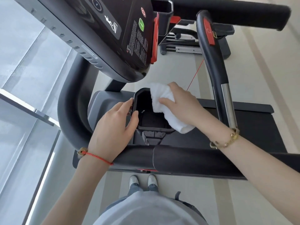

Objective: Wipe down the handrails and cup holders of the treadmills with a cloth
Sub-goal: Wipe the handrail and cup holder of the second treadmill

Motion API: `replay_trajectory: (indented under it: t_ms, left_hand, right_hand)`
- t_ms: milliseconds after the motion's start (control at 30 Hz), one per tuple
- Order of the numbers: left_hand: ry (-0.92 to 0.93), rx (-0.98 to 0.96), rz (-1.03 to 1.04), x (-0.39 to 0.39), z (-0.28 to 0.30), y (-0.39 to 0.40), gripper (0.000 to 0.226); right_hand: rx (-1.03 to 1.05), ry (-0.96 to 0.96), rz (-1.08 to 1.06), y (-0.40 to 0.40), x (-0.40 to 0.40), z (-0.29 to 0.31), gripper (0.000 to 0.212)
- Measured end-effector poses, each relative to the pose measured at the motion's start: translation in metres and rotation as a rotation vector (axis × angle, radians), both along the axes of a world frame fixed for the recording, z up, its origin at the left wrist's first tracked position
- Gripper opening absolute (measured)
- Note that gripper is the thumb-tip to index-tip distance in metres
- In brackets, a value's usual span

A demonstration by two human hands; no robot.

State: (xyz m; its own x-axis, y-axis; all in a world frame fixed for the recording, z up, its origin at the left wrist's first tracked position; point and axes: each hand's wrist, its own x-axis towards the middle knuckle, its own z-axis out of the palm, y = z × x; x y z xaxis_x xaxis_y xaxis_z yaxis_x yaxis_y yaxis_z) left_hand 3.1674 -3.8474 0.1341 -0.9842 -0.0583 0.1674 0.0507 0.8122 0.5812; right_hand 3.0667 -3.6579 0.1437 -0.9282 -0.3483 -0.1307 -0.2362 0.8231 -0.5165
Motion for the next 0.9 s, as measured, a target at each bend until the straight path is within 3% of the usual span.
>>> replay_trajectory:
  t_ms: [133,200,400,633,700,833,900]
  left_hand:
    - [0.008,-0.009,-0.006,0.0,-0.001,0.0,0.044]
    - [0.01,-0.008,-0.007,0.0,-0.001,0.0,0.045]
    - [0.015,-0.018,-0.01,-0.001,-0.001,0.0,0.045]
    - [0.015,-0.02,0.006,0.0,-0.002,0.0,0.044]
    - [0.018,-0.026,0.008,-0.001,-0.001,0.0,0.044]
    - [0.014,-0.034,0.009,-0.002,-0.001,0.0,0.044]
    - [0.019,-0.021,0.012,-0.001,-0.001,0.0,0.043]
  right_hand:
    - [-0.203,-0.167,-0.173,0.005,0.036,-0.013,0.055]
    - [-0.193,-0.187,-0.18,0.005,0.037,-0.014,0.058]
    - [-0.071,-0.173,0.013,0.0,-0.011,0.01,0.038]
    - [-0.31,-0.222,-0.134,0.009,0.03,-0.021,0.064]
    - [-0.248,-0.188,-0.134,0.007,0.021,-0.018,0.06]
    - [-0.011,0.015,0.168,0.0,-0.02,0.0,0.037]
    - [0.066,0.061,0.372,-0.012,-0.035,0.008,0.035]
